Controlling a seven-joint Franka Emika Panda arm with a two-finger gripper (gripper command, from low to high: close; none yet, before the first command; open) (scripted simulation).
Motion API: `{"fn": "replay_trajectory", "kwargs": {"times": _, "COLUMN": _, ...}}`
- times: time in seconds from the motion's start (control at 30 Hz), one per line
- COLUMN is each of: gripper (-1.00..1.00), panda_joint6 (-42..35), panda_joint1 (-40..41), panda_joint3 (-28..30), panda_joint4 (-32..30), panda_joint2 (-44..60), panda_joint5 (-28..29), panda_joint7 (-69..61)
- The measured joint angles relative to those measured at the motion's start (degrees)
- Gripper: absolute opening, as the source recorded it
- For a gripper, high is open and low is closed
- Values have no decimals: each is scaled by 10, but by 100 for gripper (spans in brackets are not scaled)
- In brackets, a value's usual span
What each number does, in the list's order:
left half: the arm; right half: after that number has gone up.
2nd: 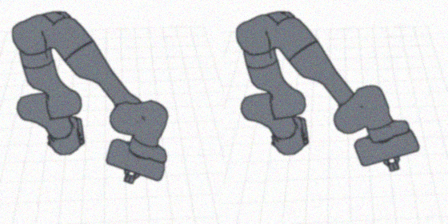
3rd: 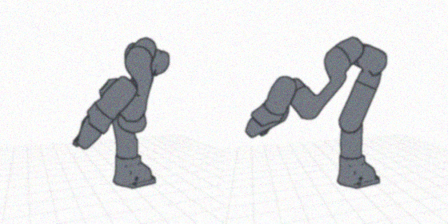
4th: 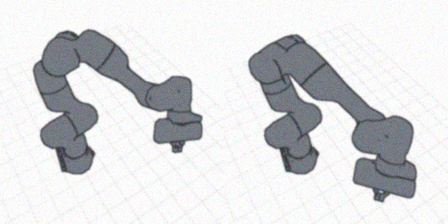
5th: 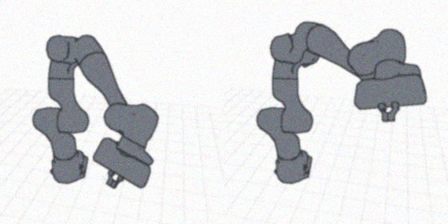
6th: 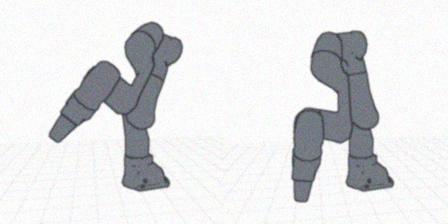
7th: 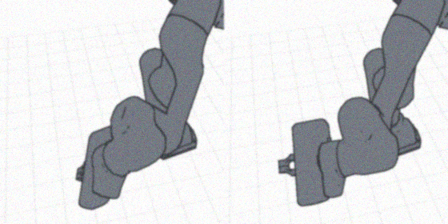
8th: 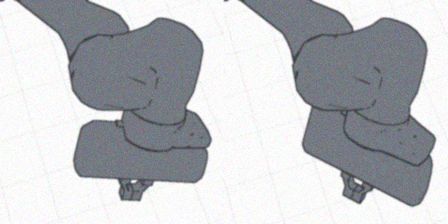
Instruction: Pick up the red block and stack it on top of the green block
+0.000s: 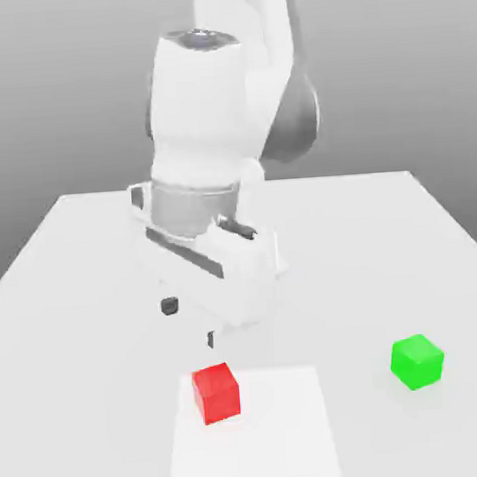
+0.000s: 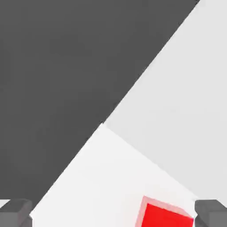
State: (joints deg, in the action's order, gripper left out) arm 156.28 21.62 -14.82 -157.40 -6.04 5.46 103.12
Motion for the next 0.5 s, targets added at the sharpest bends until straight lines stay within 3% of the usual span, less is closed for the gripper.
{"fn": "replay_trajectory", "kwargs": {"times": 0.17, "gripper": 0, "panda_joint6": 47, "panda_joint1": 0, "panda_joint3": 1, "panda_joint4": -35, "panda_joint2": 56, "panda_joint5": -52, "panda_joint7": 43}}
{"fn": "replay_trajectory", "kwargs": {"times": 0.5, "gripper": 0, "panda_joint6": 124, "panda_joint1": -20, "panda_joint3": 39, "panda_joint4": -20, "panda_joint2": 150, "panda_joint5": 23, "panda_joint7": 105}}
